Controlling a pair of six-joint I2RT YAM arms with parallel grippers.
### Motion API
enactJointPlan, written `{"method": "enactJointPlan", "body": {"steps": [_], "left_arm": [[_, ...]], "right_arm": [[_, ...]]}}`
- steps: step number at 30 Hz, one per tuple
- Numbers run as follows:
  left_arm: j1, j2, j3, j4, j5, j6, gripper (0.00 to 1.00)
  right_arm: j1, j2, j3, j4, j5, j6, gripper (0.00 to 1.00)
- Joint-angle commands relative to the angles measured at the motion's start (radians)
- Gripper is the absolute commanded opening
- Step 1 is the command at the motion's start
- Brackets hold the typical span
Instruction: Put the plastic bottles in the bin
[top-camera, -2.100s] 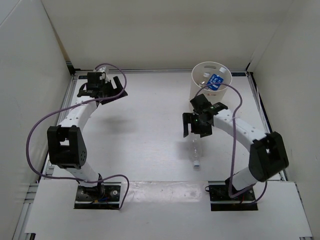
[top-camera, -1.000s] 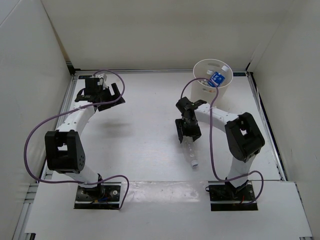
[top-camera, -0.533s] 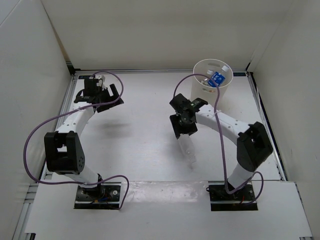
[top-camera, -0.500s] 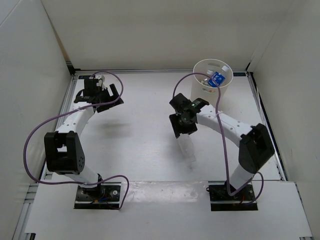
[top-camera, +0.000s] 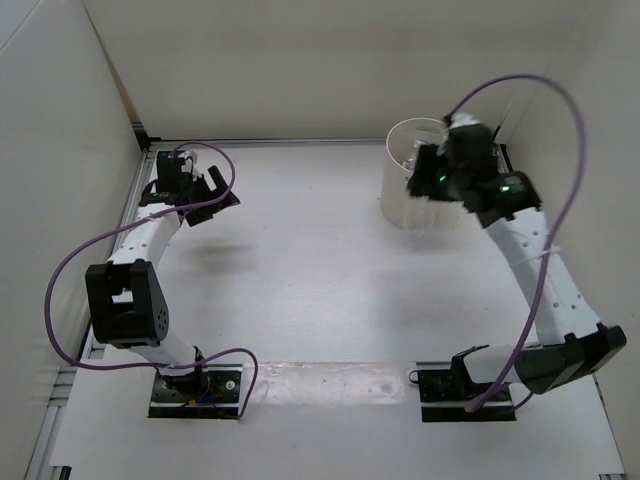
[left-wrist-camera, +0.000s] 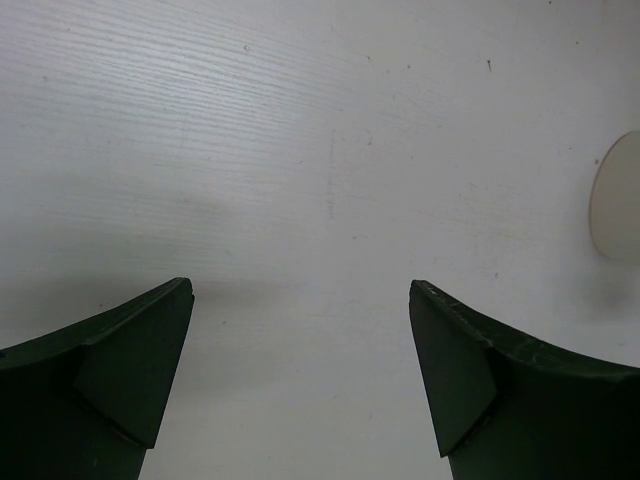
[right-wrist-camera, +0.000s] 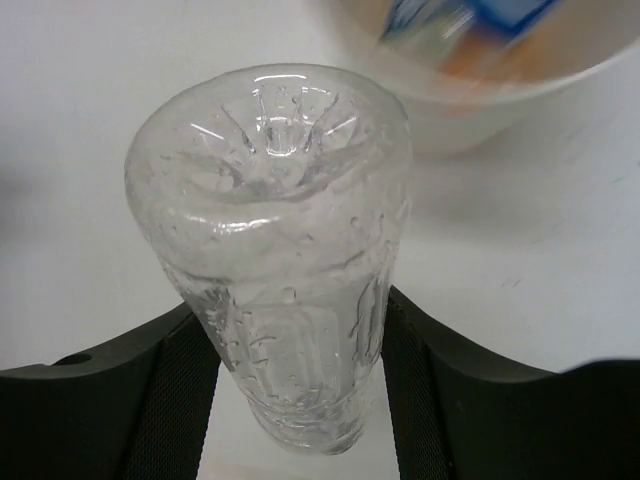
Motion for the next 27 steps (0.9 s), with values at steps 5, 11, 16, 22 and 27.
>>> {"method": "enactJointPlan", "body": {"steps": [5, 11, 16, 22, 27], "left_arm": [[0.078, 0.025, 0.023, 0.047, 0.097, -0.082, 1.00], [0.092, 0.017, 0.014, 0.073, 0.122, -0.084, 1.00], [0.096, 0.012, -0.003, 0.088, 0.130, -0.081, 1.00], [0.104, 0.009, -0.026, 0.118, 0.145, -0.096, 1.00], [0.125, 0.000, -0.035, 0.134, 0.147, -0.091, 1.00]], "right_arm": [[-0.316, 0.019, 0.186, 0.276, -0.103, 0.031, 0.00], [-0.373, 0.151, 0.273, 0.426, -0.081, 0.114, 0.00], [-0.363, 0.245, 0.298, 0.587, 0.001, 0.153, 0.00], [-0.330, 0.400, 0.400, 0.618, 0.117, 0.154, 0.00], [-0.301, 0.456, 0.460, 0.549, 0.175, 0.126, 0.07]]}}
